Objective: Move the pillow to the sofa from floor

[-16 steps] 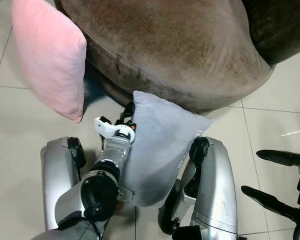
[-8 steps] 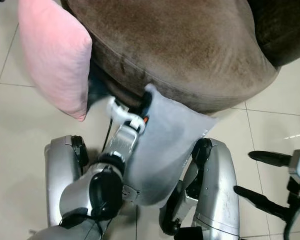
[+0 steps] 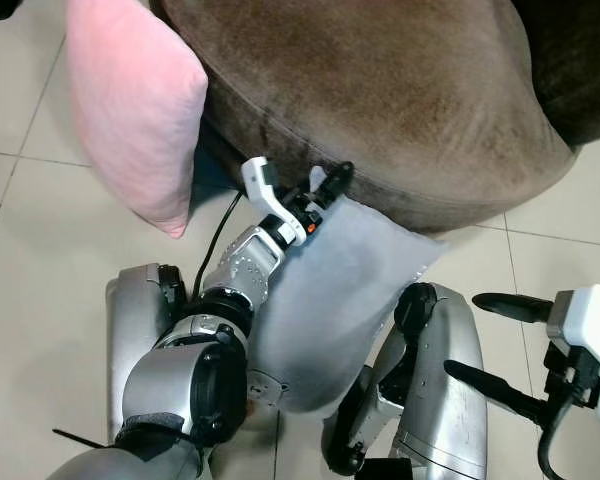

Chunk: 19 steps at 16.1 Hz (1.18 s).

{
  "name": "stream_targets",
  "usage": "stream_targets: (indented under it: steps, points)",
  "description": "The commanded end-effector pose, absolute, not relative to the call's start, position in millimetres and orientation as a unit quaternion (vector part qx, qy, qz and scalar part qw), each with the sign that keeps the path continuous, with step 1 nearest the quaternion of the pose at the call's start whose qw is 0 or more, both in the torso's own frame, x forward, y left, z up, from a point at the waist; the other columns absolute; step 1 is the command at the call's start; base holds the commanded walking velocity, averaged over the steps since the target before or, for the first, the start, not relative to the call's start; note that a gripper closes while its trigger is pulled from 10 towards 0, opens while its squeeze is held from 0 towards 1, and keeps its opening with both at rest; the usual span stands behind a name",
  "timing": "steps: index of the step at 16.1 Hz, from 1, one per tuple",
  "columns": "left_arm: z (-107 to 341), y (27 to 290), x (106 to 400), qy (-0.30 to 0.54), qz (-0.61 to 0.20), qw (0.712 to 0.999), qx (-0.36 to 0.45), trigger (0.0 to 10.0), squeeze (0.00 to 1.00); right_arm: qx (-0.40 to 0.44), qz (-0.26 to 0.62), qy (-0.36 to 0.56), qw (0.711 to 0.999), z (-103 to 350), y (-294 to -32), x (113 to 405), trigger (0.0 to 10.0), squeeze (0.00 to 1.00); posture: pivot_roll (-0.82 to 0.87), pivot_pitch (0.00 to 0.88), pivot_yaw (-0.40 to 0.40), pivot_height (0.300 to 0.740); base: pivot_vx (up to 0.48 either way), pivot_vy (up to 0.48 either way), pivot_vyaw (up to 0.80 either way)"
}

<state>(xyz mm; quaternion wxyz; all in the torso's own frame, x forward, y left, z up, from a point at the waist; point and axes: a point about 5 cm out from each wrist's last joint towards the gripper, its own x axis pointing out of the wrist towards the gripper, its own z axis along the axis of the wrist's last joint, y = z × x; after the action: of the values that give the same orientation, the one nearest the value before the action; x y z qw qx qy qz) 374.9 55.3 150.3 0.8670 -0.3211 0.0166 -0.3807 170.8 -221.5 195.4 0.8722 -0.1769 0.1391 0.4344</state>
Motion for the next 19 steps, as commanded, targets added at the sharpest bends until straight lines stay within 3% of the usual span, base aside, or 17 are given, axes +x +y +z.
stream_targets:
  steps: [1, 4, 5, 6, 9, 10, 13, 15, 19]
  points:
    - [156.1, 33.8, 368.3, 0.009, -0.441, 0.854, -0.275, 10.0, 1.00, -0.170, 0.430, 0.148, 0.874, 189.5, -222.5, 170.2, 10.0, 0.00, -0.13, 0.355, -0.191, 0.375, 0.000, 0.000, 0.00]
    - [151.1, 32.6, 365.8, 0.015, -0.443, 0.856, -0.267, 10.0, 1.00, -0.170, 0.430, 0.147, 0.874, 188.3, -221.8, 170.6, 10.0, 0.00, -0.13, 0.357, -0.188, 0.375, 0.000, 0.000, 0.00]
    - [140.1, 29.5, 362.9, 0.039, -0.434, 0.878, -0.197, 10.0, 1.00, -0.171, 0.429, 0.147, 0.875, 187.1, -221.8, 170.3, 10.0, 0.00, -0.13, 0.359, -0.186, 0.375, 0.000, 0.000, 0.00]
    - [129.7, 28.6, 361.2, 0.062, -0.417, 0.897, -0.135, 10.0, 0.00, -0.171, 0.429, 0.147, 0.875, 186.1, -221.5, 170.4, 10.0, 0.00, -0.14, 0.359, -0.185, 0.375, 0.000, 0.000, 0.00]
    - [122.0, 35.7, 362.6, 0.077, -0.382, 0.915, -0.105, 10.0, 0.00, -0.170, 0.428, 0.147, 0.875, 185.6, -221.4, 170.2, 10.0, 0.00, -0.14, 0.363, -0.187, 0.375, 0.000, 0.000, 0.00]
    - [119.8, 44.5, 363.7, 0.069, -0.364, 0.920, -0.126, 0.0, 0.00, -0.172, 0.427, 0.149, 0.875, 185.6, -222.3, 169.9, 10.0, 0.00, -0.14, 0.367, -0.189, 0.375, 0.000, 0.000, 0.00]
    - [94.2, 64.2, 361.1, 0.130, -0.281, 0.945, -0.105, 0.0, 0.00, -0.171, 0.429, 0.152, 0.874, 185.1, -222.6, 170.7, 10.0, 0.00, -0.14, 0.377, -0.198, 0.375, 0.000, 0.000, 0.00]
    - [70.6, 73.1, 351.4, 0.184, -0.240, 0.946, -0.116, 0.0, 0.00, -0.173, 0.431, 0.151, 0.872, 186.4, -222.4, 172.1, 10.0, 0.00, -0.14, 0.381, -0.206, 0.375, 0.000, 0.000, 0.00]
    - [58.5, 77.9, 345.9, 0.205, -0.196, 0.950, -0.130, 0.0, 0.00, -0.177, 0.435, 0.153, 0.870, 188.6, -223.1, 172.1, 10.0, 0.00, -0.16, 0.385, -0.223, 0.375, 0.000, 0.000, 0.00]
